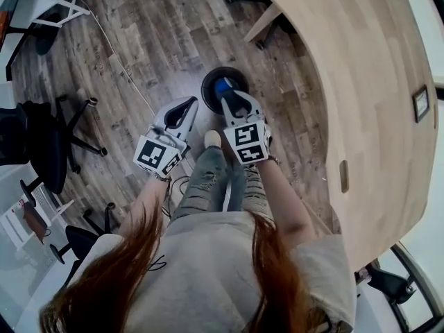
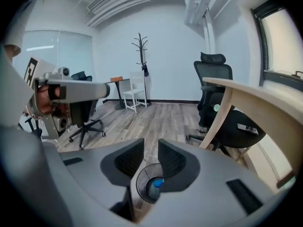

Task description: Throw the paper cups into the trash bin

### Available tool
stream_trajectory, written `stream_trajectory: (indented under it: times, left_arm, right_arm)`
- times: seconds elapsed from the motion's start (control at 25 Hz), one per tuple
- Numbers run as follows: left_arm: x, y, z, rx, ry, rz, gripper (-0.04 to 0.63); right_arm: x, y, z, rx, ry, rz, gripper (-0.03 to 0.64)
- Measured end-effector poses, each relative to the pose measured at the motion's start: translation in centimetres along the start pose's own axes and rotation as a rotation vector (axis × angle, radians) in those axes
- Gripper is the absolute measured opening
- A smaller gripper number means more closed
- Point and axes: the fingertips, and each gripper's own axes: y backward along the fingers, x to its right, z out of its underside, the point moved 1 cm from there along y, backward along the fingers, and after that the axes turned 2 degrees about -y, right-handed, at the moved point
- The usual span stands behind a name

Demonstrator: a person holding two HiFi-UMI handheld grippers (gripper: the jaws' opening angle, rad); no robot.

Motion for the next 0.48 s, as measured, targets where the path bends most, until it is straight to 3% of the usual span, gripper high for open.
stream_trajectory:
  times: [0.16,0.48]
  left_arm:
    - [1.1,0.4,-2.1,0.008,0.008,0.018,0.003]
    - [3.3,0.9,-7.8,0.052,-0.035,0.068,0.003]
  right_arm:
    - [-0.5,3.1,-3.2,0.068,-0.043,-0.006,0.082]
    - [-0.9,8.8,-9.4,0.193,-0.028,0.005,0.061]
